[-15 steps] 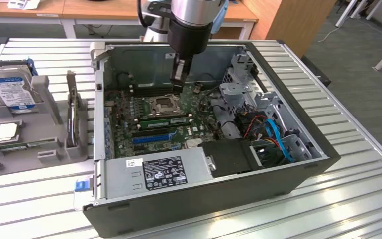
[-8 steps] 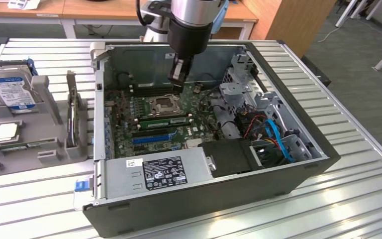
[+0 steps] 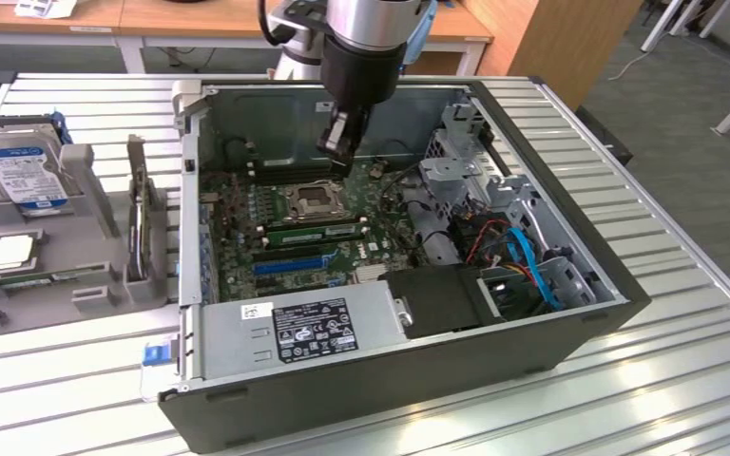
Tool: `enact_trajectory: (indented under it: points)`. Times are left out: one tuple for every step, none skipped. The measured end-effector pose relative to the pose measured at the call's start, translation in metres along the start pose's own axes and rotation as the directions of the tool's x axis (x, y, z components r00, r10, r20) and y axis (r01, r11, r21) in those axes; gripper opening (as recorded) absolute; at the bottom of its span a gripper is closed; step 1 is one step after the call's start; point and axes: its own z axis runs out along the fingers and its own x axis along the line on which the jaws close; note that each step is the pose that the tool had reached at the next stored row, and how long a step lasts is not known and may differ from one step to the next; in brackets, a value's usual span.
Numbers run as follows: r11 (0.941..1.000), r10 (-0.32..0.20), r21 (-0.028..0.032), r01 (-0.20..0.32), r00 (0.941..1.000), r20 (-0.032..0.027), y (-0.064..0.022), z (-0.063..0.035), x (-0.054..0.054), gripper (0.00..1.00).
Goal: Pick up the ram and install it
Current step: 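Press down the ram until it locks into place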
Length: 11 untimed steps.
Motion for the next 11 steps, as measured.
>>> enact_trajectory:
  points:
    - [1.0,0.01,0.0006,-0.01,1.0,0.0004,0.0,0.0,0.0,0.1]
    - [0.9998,0.02,0.0012,-0.02,0.9998,0.0009,0.0,0.0,0.0,0.1]
    - [0.9996,0.029,0.0018,-0.029,0.9996,0.0014,0.0,0.0,0.0,0.1]
    - [0.9992,0.039,0.0024,-0.039,0.9992,0.0018,0.0,0.0,0.0,0.1]
    - [0.9988,0.049,0.003,-0.049,0.9988,0.0023,0.0,0.0,0.0,0.1]
    - [0.9983,0.058,0.0036,-0.058,0.9983,0.0028,0.0,0.0,0.0,0.1]
    - [0.9976,0.068,0.0041,-0.069,0.9976,0.0033,0.0,0.0001,0.0,0.1]
    - [0.9969,0.078,0.0048,-0.078,0.9969,0.0038,0.0,0.0001,0.0,0.1]
    - [0.9961,0.088,0.0053,-0.088,0.9961,0.0043,0.0,0.0001,0.0,0.1]
    - [0.9952,0.097,0.0059,-0.098,0.9952,0.0048,0.0,0.0001,0.0,0.1]
    - [0.9942,0.107,0.0064,-0.107,0.9942,0.0054,0.0,0.0001,0.0,0.1]
